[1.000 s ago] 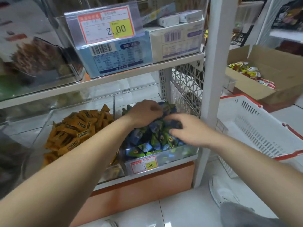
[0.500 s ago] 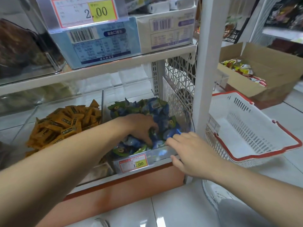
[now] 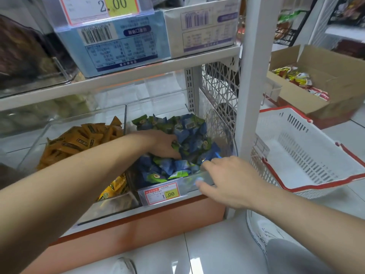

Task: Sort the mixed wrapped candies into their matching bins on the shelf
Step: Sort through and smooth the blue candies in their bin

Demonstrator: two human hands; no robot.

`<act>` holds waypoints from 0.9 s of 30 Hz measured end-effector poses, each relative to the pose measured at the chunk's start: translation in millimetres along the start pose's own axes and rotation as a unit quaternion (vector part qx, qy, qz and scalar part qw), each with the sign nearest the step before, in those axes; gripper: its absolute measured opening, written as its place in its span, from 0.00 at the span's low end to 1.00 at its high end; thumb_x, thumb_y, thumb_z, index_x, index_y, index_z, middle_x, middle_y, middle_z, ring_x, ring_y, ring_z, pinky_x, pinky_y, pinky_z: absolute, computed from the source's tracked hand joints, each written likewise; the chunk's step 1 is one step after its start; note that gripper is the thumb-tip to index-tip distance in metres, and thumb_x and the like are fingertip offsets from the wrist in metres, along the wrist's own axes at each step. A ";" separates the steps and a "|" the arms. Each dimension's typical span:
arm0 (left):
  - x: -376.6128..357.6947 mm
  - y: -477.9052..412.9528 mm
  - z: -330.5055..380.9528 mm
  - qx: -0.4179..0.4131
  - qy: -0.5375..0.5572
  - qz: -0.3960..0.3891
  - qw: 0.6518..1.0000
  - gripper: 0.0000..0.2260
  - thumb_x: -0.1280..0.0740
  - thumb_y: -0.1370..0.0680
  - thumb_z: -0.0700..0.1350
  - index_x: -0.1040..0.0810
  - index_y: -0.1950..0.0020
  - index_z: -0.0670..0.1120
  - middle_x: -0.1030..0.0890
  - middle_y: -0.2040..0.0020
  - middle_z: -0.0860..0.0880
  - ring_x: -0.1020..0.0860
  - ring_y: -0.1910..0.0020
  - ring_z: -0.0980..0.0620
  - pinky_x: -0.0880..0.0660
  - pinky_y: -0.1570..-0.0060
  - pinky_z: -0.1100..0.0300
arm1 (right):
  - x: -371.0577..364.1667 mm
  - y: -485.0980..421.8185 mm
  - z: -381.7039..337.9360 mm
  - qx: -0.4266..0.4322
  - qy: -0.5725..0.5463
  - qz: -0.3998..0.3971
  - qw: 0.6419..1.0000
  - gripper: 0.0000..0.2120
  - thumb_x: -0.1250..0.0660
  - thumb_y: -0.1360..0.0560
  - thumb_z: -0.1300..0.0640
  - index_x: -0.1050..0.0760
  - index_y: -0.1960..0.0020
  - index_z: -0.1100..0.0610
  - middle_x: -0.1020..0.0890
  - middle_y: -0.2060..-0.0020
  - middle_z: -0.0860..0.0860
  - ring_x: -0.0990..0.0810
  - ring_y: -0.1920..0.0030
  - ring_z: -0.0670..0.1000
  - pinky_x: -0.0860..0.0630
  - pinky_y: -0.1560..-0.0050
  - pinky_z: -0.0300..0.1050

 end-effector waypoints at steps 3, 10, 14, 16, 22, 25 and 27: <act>-5.6 5.0 10.3 0.007 0.134 -0.029 0.991 0.38 0.38 0.31 0.72 0.34 0.26 0.54 0.29 0.27 0.48 0.28 0.36 0.46 0.33 0.43 0.53 | 5.0 -17.8 1.3 -0.056 -0.045 -0.015 0.997 0.34 0.56 0.25 0.30 0.29 0.35 0.51 0.19 0.46 0.53 0.19 0.48 0.59 0.30 0.59 0.49; -17.0 18.9 11.4 0.033 0.417 -0.048 0.907 0.19 0.35 0.26 0.60 0.19 0.44 0.48 0.16 0.47 0.45 0.18 0.47 0.44 0.24 0.44 0.51 | 17.1 -66.9 -10.7 -0.060 -0.257 -0.265 0.927 0.22 0.36 0.23 0.42 0.28 0.32 0.48 0.22 0.36 0.51 0.24 0.43 0.52 0.28 0.44 0.47; -17.7 21.1 15.0 0.050 0.506 -0.024 0.861 0.11 0.35 0.24 0.54 0.17 0.56 0.49 0.15 0.61 0.49 0.19 0.61 0.50 0.26 0.56 0.59 | 4.4 -85.6 -15.3 -0.103 -0.309 -0.226 0.918 0.24 0.28 0.30 0.41 0.23 0.37 0.51 0.18 0.42 0.51 0.21 0.42 0.53 0.24 0.37 0.51; -18.2 20.7 13.8 0.050 0.566 -0.009 0.823 0.11 0.34 0.25 0.51 0.16 0.52 0.46 0.16 0.56 0.45 0.20 0.58 0.47 0.26 0.53 0.56 | -3.1 -94.6 -16.6 -0.112 -0.326 -0.179 0.921 0.20 0.27 0.31 0.45 0.21 0.42 0.53 0.17 0.48 0.51 0.19 0.47 0.54 0.21 0.43 0.52; -9.9 22.6 10.5 0.037 0.695 0.099 0.711 0.08 0.32 0.25 0.51 0.16 0.55 0.50 0.15 0.53 0.46 0.20 0.53 0.46 0.26 0.51 0.55 | -7.3 -107.1 -2.4 -0.134 -0.414 -0.040 0.900 0.41 0.23 0.30 0.49 0.38 0.23 0.52 0.25 0.31 0.50 0.25 0.34 0.53 0.26 0.36 0.48; -0.1 31.3 12.2 0.014 0.728 0.098 0.679 0.08 0.30 0.28 0.53 0.14 0.58 0.50 0.15 0.47 0.39 0.22 0.51 0.42 0.29 0.47 0.49 | -4.3 -111.3 5.0 -0.130 -0.401 0.016 0.907 0.44 0.24 0.28 0.49 0.44 0.20 0.51 0.27 0.28 0.50 0.27 0.31 0.53 0.29 0.40 0.40; 6.5 38.4 9.7 0.002 0.693 0.124 0.710 0.10 0.30 0.32 0.57 0.14 0.58 0.55 0.18 0.45 0.39 0.25 0.48 0.44 0.30 0.43 0.47 | -1.6 -113.4 9.5 -0.128 -0.391 0.044 0.910 0.40 0.28 0.25 0.51 0.44 0.20 0.51 0.26 0.29 0.52 0.25 0.32 0.55 0.30 0.45 0.39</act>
Point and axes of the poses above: each hand's wrist, its own y-axis away from the middle knuckle, its own x-axis out of the back of the hand, z = x × y, the point moved 1 cm from there along -y, towards the middle knuckle
